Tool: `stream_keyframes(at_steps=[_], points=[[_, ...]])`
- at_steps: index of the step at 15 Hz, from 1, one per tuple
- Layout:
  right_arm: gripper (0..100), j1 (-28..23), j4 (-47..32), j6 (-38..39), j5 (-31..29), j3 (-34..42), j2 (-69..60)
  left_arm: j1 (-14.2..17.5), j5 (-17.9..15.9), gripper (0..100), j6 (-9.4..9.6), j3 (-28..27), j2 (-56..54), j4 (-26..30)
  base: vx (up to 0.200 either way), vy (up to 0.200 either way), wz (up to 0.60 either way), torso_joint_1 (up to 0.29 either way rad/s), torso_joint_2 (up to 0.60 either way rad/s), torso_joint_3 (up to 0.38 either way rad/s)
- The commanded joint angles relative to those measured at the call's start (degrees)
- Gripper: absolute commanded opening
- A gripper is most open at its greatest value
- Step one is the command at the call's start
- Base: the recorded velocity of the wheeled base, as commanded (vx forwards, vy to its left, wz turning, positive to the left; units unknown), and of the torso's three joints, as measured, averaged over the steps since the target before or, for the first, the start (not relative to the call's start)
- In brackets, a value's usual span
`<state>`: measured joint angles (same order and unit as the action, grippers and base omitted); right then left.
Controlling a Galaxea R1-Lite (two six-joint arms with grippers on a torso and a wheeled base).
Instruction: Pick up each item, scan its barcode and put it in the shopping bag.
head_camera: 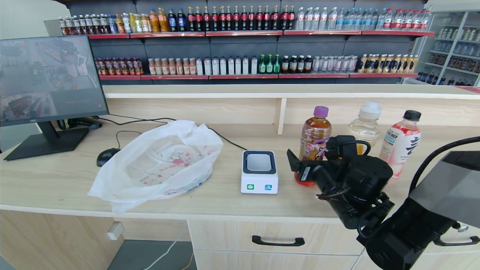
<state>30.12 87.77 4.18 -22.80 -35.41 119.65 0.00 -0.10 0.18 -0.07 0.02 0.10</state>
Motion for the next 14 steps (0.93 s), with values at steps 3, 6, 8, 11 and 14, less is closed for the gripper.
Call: stream_keyframes(at_steps=[3,6,8,11,14], points=[[100,-0.06,0.03,-0.05,0.12,-2.47,2.08,0.00,0.01,100,-0.01,-0.01,-0.02,-0.01,0.000,0.000,0.00,0.000,0.00,0.000],[100,0.11,0.03,0.04,0.03,-4.23,3.13,0.00,0.01,100,-0.01,-0.01,-0.02,-0.01,0.000,0.000,0.00,0.000,0.00,0.000],[100,0.11,0.03,0.04,0.03,-4.75,3.48,0.09,0.01,100,-0.01,-0.01,-0.02,-0.01,0.000,0.000,0.00,0.000,0.00,0.000],[100,-0.06,-0.06,0.04,0.12,-5.89,3.57,0.09,0.01,100,-0.01,-0.01,-0.02,-0.01,0.000,0.000,0.00,0.000,0.00,0.000],[100,-0.15,-0.06,0.04,0.12,-5.89,3.66,0.00,0.01,100,-0.01,-0.01,-0.02,-0.01,0.000,0.000,0.00,0.000,0.00,0.000]])
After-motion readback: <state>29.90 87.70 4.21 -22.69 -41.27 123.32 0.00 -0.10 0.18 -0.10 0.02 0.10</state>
